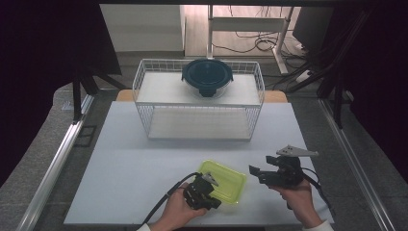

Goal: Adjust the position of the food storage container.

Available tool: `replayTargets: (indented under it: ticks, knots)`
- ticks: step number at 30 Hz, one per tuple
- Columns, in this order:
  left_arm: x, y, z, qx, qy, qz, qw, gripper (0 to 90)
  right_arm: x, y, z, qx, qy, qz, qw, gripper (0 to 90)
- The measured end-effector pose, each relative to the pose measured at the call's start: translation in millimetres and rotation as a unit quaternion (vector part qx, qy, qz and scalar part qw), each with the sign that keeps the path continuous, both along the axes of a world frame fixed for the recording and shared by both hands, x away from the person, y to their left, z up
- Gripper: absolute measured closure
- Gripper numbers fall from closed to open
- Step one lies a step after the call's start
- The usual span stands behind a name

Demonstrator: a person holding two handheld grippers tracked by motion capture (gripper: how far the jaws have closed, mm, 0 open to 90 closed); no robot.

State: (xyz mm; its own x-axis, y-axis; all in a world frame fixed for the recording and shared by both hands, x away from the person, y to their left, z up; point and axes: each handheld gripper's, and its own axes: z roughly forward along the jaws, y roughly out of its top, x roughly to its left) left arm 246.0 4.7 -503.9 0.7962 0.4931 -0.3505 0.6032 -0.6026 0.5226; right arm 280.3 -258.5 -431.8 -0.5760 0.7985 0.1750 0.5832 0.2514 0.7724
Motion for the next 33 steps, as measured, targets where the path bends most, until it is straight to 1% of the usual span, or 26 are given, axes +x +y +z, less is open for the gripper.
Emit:
replayTargets:
  ticks: [9, 12, 14, 16, 21, 25, 28, 30, 33]
  knots:
    - [3.9, -16.2, -0.8, -0.009, -0.006, 0.010, 0.9999, 89.6, 0.7, 0.8, -1.2, -0.002, 0.000, 0.001, 1.0000, 19.5]
    - [6.3, -21.4, -2.2, -0.006, -0.014, 0.013, 0.9998, 89.6, 1.0, 0.9, -1.4, -0.002, 0.001, 0.001, 1.0000, 19.5]
    - [6.7, -24.9, -2.5, -0.008, -0.015, 0.019, 0.9997, 89.6, 1.2, 0.8, -1.4, -0.003, 0.002, 0.001, 1.0000, 19.5]
    - [7.4, -27.1, -2.1, -0.009, -0.021, 0.024, 0.9994, 89.6, 1.0, 0.5, -1.3, -0.003, 0.000, 0.001, 1.0000, 19.5]
    - [11.7, -27.1, -2.7, -0.006, -0.023, 0.032, 0.9992, 89.6, 1.0, -0.6, -1.2, -0.005, 0.000, -0.001, 1.0000, 19.5]
    - [12.4, -26.9, -2.4, -0.011, -0.019, 0.033, 0.9992, 89.6, 0.9, -0.4, -1.4, -0.003, 0.001, -0.001, 1.0000, 19.5]
    - [8.5, -25.7, 0.1, -0.017, -0.018, 0.029, 0.9993, 89.6, 1.0, -0.3, -1.3, -0.002, 0.001, 0.000, 1.0000, 19.5]
    - [5.2, -22.2, 3.9, -0.020, -0.023, 0.024, 0.9992, 89.6, 1.0, -0.4, -1.5, -0.001, 0.001, -0.001, 1.0000, 19.5]
    - [-0.8, -12.1, 9.0, -0.028, -0.022, 0.027, 0.9990, 89.6, 0.8, -0.5, -1.3, -0.001, 0.002, -0.001, 1.0000, 19.5]
